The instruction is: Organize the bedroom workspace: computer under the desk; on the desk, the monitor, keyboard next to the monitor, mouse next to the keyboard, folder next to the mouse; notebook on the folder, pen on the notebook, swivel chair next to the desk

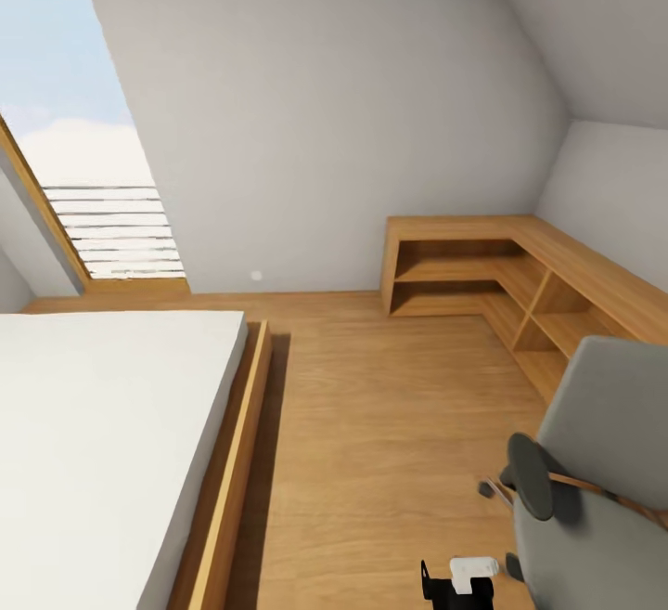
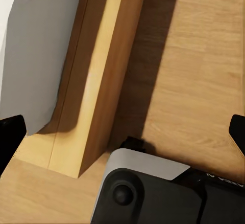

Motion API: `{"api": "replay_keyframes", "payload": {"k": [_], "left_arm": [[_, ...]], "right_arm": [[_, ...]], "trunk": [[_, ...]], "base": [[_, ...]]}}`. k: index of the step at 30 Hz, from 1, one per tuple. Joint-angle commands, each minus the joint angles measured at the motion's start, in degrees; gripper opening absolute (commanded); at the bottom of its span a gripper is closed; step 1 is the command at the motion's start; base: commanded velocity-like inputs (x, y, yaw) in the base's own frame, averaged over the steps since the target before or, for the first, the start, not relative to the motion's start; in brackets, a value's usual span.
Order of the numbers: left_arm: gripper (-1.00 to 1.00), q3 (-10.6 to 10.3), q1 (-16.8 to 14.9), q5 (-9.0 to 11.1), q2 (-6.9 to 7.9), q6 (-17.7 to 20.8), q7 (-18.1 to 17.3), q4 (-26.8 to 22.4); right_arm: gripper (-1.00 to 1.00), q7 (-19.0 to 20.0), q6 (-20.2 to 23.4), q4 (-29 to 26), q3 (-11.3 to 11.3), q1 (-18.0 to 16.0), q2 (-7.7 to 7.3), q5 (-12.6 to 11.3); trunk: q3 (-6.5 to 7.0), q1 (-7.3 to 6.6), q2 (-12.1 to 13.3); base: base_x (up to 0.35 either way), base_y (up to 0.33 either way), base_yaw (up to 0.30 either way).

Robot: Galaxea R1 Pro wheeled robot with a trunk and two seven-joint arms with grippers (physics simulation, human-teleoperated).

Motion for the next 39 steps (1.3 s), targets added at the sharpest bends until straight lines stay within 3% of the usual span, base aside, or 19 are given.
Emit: {"api": "replay_keyframes", "payload": {"k": [1,39], "left_arm": [[1.00,-0.48,-0.06,0.60,0.05,-0.29,0.28,-0.08],[1.00,-0.48,-0.06,0.60,0.02,-0.29,0.28,-0.08]], "right_arm": [[1.00,-0.10,-0.21,0.08,0.51,-0.06,0.02,-0.58],[1.00,-0.10,-0.21,0.08,0.52,-0.08,0.02,-0.58]], "trunk": [[-0.11,0.06,-0.11],[-0.11,0.06,-0.11]], "base": [[0.304,0.001,0.000],[0.320,0.000,0.000]]}}
